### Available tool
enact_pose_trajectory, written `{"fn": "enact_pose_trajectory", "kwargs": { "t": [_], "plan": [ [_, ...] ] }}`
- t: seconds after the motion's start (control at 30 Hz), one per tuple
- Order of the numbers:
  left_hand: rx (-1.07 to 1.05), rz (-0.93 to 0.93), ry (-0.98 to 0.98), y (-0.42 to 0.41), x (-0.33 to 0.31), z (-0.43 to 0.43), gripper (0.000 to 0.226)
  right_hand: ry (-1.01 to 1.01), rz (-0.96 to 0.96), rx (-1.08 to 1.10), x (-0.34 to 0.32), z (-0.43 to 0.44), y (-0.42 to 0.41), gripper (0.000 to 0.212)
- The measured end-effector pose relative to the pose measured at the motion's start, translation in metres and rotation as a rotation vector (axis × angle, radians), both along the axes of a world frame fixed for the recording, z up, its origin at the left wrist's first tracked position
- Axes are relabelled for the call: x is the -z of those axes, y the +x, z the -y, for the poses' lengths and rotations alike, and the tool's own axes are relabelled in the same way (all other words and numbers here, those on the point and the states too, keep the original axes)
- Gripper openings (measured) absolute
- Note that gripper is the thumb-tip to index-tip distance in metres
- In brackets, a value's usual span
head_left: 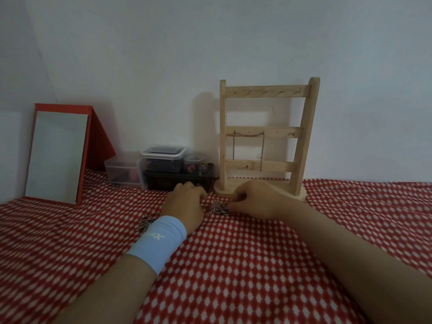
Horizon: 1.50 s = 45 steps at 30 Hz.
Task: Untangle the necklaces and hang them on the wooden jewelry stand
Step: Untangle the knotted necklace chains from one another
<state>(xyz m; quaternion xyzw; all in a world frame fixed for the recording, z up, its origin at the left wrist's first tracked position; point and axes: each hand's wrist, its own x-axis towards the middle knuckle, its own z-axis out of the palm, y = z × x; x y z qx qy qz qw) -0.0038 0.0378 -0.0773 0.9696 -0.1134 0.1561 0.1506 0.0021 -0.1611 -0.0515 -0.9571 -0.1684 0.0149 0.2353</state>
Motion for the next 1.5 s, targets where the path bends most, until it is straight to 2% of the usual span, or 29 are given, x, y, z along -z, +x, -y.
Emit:
{"fn": "enact_pose_trajectory", "kwargs": {
  "t": [0.1, 0.2, 0.27, 0.4, 0.47, 0.6, 0.73, 0.87, 1.03, 1.2, 1.27, 1.37, 1.43, 1.5],
  "plan": [
    [0.058, -0.110, -0.158, -0.001, -0.002, 0.006, 0.026, -0.019, 0.038, -0.010, 0.008, -0.007, 0.000, 0.022],
    [0.058, -0.138, -0.049, 0.000, 0.001, 0.009, 0.026, 0.000, 0.056, -0.018, 0.010, -0.008, 0.002, 0.020],
    [0.077, -0.121, -0.087, 0.001, 0.003, 0.009, 0.017, 0.017, 0.071, -0.026, 0.010, -0.008, 0.002, 0.019],
    [0.143, -0.155, -0.467, -0.003, 0.003, 0.008, 0.014, 0.156, 0.095, -0.034, 0.007, -0.010, -0.001, 0.028],
    [0.176, -0.150, -0.651, -0.006, 0.002, 0.009, 0.015, 0.275, 0.034, -0.041, 0.005, -0.010, -0.002, 0.021],
    [0.163, -0.159, -0.881, -0.005, 0.003, 0.010, 0.010, 0.496, -0.080, 0.020, 0.002, -0.007, -0.003, 0.011],
    [0.159, -0.177, -0.863, -0.004, 0.005, 0.012, 0.014, 0.547, -0.120, 0.050, -0.001, -0.007, -0.005, 0.014],
    [0.184, -0.196, -0.814, -0.007, 0.005, 0.019, 0.017, 0.403, -0.074, 0.073, -0.003, -0.014, -0.011, 0.040],
    [0.137, -0.373, -1.164, -0.011, -0.003, 0.021, 0.020, 0.326, -0.061, 0.058, -0.006, -0.013, -0.012, 0.055],
    [0.192, -0.406, -1.120, -0.015, -0.003, 0.022, 0.017, 0.515, -0.132, 0.140, -0.007, -0.012, -0.015, 0.037],
    [0.225, -0.402, -1.049, -0.016, -0.002, 0.022, 0.012, 0.562, -0.147, 0.187, -0.005, -0.011, -0.011, 0.046],
    [0.225, -0.372, -1.040, -0.016, -0.002, 0.021, 0.008, 0.557, -0.186, 0.221, -0.006, -0.012, -0.012, 0.061],
    [0.200, -0.324, -1.061, -0.016, -0.002, 0.021, 0.010, 0.551, -0.228, 0.185, -0.005, -0.010, -0.011, 0.054],
    [0.200, -0.281, -1.072, -0.016, -0.001, 0.020, 0.016, 0.503, -0.175, 0.159, -0.002, -0.008, -0.010, 0.043]
  ]
}}
